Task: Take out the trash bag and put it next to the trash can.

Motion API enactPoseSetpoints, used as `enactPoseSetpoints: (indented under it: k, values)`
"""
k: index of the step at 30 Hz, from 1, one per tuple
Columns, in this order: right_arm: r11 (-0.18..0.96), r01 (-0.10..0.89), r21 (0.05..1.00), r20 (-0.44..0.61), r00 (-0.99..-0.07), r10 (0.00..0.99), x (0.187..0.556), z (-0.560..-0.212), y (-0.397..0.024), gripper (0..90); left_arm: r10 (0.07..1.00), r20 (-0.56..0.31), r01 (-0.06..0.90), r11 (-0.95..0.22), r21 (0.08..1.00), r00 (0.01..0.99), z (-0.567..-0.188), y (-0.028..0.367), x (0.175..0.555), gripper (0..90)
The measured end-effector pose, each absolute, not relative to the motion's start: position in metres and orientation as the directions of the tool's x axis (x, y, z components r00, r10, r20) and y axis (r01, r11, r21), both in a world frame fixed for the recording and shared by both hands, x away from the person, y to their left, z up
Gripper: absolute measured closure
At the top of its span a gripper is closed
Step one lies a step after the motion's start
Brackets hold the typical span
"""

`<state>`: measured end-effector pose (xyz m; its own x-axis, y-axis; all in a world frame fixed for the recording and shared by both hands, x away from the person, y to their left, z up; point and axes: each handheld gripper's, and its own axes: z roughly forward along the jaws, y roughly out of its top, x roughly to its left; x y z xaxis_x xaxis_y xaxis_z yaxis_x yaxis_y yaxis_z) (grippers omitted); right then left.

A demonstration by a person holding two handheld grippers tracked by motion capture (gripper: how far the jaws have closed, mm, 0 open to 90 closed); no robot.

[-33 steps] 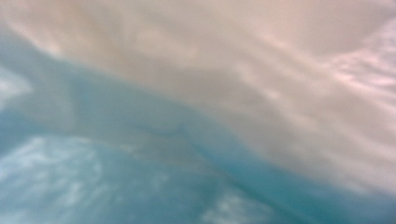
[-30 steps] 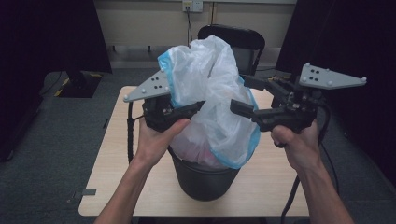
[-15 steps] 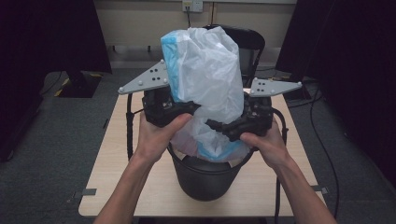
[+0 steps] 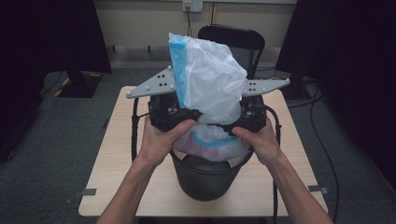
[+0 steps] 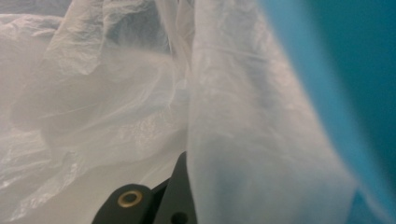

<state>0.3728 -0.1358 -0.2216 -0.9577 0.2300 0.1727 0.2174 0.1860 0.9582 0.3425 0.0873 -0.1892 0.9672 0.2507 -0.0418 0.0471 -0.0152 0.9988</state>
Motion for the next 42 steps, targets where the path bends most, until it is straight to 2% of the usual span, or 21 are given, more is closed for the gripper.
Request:
enactPoseSetpoints:
  k: [2, 3, 6, 13, 17, 27, 34, 42]
  values:
    - [0.177, 0.211, 0.961, 0.171, -0.961, 0.216, 0.372, -0.221, -0.137, 82.6, 0.25, -0.043, 0.047, -0.011, 0.999, 0.967, -0.19, 0.087, 0.342, 90.0]
    - [0.178, 0.207, 0.962, 0.167, -0.962, 0.217, 0.371, -0.221, -0.137, 86.0, 0.246, -0.047, 0.05, -0.006, 0.999, 0.968, -0.191, 0.088, 0.343, 89.9]
    - [0.183, 0.198, 0.963, 0.156, -0.963, 0.222, 0.368, -0.219, -0.136, 89.2, 0.236, -0.06, 0.058, 0.016, 0.998, 0.97, -0.192, 0.09, 0.343, 87.9]
    - [0.115, 0.199, 0.973, 0.163, -0.951, 0.263, 0.374, -0.213, -0.146, 89.9, 0.325, -0.072, 0.062, 0.043, 0.997, 0.943, -0.192, 0.094, 0.343, 53.2]
    - [0.089, 0.197, 0.976, 0.165, -0.945, 0.282, 0.376, -0.21, -0.152, 89.9, 0.355, -0.074, 0.061, 0.048, 0.997, 0.932, -0.193, 0.098, 0.344, 40.3]
    - [0.031, 0.182, 0.983, 0.163, -0.932, 0.325, 0.38, -0.2, -0.165, 90.0, 0.406, -0.077, 0.059, 0.058, 0.997, 0.911, -0.193, 0.104, 0.342, 32.2]
    - [-0.05, 0.214, 0.975, 0.218, -0.906, 0.364, 0.399, -0.204, -0.181, 90.0, 0.417, -0.082, 0.064, 0.056, 0.996, 0.905, -0.198, 0.112, 0.345, 31.9]
    - [-0.067, 0.227, 0.972, 0.234, -0.888, 0.395, 0.415, -0.199, -0.186, 90.0, 0.42, -0.089, 0.075, 0.05, 0.996, 0.903, -0.203, 0.113, 0.346, 31.9]
